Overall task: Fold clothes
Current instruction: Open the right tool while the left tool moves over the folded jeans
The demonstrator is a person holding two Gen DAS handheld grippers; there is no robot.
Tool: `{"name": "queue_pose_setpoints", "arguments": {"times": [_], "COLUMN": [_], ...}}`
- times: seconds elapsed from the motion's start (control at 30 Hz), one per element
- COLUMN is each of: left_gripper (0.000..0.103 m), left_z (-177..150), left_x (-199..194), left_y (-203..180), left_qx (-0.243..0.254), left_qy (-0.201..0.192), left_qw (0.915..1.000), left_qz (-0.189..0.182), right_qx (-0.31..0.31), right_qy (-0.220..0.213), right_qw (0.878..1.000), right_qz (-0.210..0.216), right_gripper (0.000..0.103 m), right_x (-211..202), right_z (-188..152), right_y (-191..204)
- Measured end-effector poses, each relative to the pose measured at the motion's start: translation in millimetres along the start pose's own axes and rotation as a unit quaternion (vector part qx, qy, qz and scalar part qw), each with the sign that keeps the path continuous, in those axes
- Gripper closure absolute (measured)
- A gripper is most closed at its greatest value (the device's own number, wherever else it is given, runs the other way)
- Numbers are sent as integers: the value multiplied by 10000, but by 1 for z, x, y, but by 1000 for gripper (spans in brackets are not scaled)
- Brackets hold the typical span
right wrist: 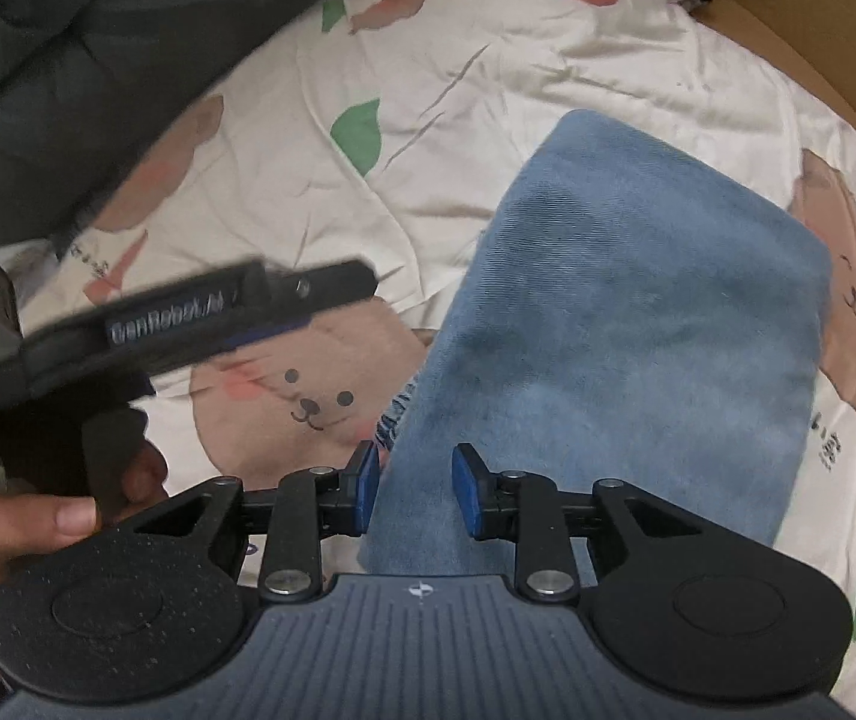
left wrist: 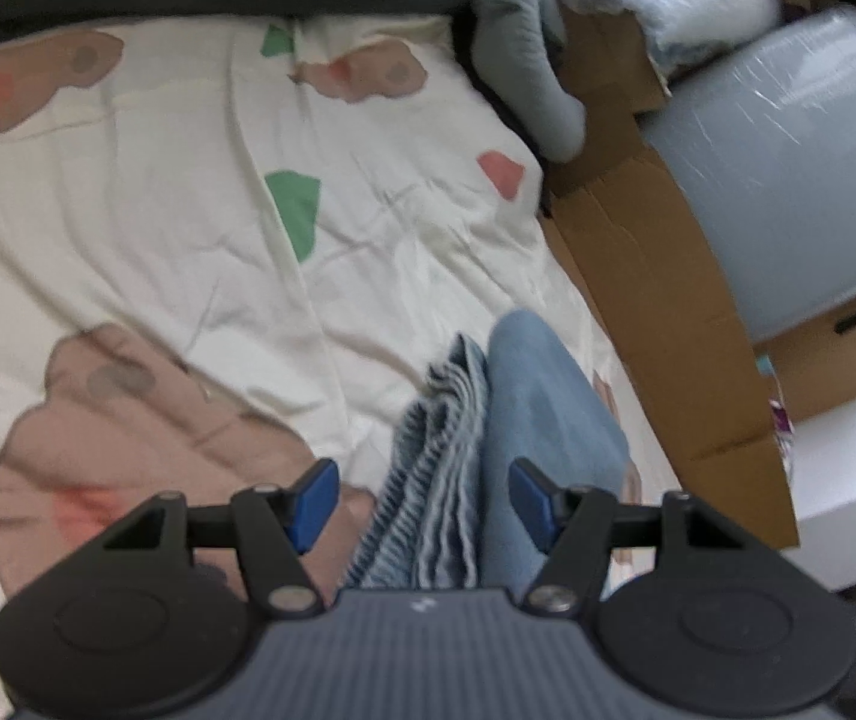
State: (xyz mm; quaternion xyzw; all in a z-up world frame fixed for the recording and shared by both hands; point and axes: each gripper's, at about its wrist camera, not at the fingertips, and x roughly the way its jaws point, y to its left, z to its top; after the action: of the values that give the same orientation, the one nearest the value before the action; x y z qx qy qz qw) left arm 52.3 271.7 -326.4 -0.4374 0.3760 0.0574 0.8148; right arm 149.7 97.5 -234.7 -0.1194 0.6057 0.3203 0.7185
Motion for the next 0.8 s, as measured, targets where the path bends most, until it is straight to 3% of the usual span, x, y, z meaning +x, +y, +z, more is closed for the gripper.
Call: {"name": "queue_pose_setpoints", "arguments": {"times": [0.27,0.53,0.7,0.77,0.8], "left_gripper": [34,34,35,41,50], "left_z": [-18,-37,-50,-54,-55], "left_x": [8,19,28,34,36], "left_y": [-8,-18,-17,-15,-15], "left_qx": [71,199,115,98,83], "left_qy": [361,844,1175,1291,1343], "left_qw": [9992,9956,9920,9907,9901], "left_qz": [-146,-354,-442,-411,-407], "right_qx": [203,642,1136,1238,1336], "right_qy": [-367,-773,-657,-501,-442], "right_qw": [9970,9898,9877,9887,9883], "right_qz": [-650,-1011,-845,-679,-586], "right_gripper": [69,69,69,69,69], "right_x": [-22,-24,-5,6,10], "right_z": [-13,-23,-43,-57,-65], "right_y": [-48,-113,-127,-124,-121]}}
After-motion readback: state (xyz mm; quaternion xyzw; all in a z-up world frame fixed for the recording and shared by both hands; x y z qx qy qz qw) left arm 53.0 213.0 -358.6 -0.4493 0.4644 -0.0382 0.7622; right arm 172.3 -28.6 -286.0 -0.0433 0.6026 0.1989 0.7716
